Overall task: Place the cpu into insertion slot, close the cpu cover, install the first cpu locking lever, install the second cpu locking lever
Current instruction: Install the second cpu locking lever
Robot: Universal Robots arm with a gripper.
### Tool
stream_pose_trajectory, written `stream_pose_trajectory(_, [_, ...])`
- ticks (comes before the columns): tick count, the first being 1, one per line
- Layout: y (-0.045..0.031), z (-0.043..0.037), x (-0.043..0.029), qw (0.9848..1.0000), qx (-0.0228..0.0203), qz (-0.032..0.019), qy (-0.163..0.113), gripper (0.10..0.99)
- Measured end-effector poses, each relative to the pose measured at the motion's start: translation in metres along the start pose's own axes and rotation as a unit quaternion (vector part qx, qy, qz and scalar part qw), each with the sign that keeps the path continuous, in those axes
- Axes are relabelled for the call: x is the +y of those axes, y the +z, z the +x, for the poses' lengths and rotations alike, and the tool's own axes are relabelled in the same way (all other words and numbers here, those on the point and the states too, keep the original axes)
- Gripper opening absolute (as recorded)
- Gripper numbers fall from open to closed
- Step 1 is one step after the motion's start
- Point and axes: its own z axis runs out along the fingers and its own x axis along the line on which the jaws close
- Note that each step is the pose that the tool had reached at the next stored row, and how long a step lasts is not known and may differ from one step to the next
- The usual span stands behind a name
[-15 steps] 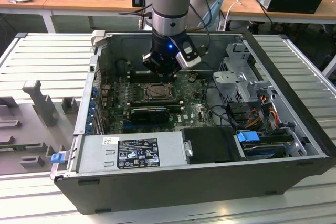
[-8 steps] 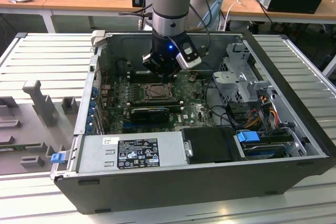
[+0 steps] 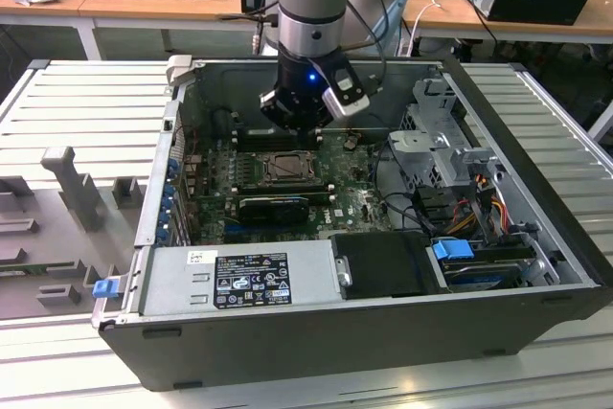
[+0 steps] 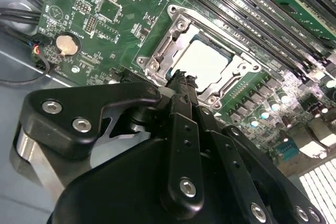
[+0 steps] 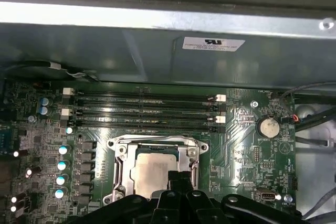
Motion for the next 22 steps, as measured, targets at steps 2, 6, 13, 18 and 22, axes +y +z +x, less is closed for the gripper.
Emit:
stream_pose_trajectory(2, [-0.0051, -0.0001, 0.0006, 1.0, 0.0, 0.0, 0.0, 0.106])
stream_pose_trajectory(6, [-0.0073, -0.0002, -0.0003, 1.0, 0.0001, 0.0, 0.0, 0.106])
stream_pose_trajectory(13, [-0.008, 0.0001, -0.0069, 1.0, 0.0, -0.0001, 0.0, 0.106])
stream_pose_trajectory(18, [-0.0103, 0.0001, -0.0086, 1.0, 0.0, 0.0, 0.0, 0.106])
stream_pose_trajectory(22, [-0.0133, 0.0003, -0.0127, 1.0, 0.0, -0.0001, 0.0, 0.106])
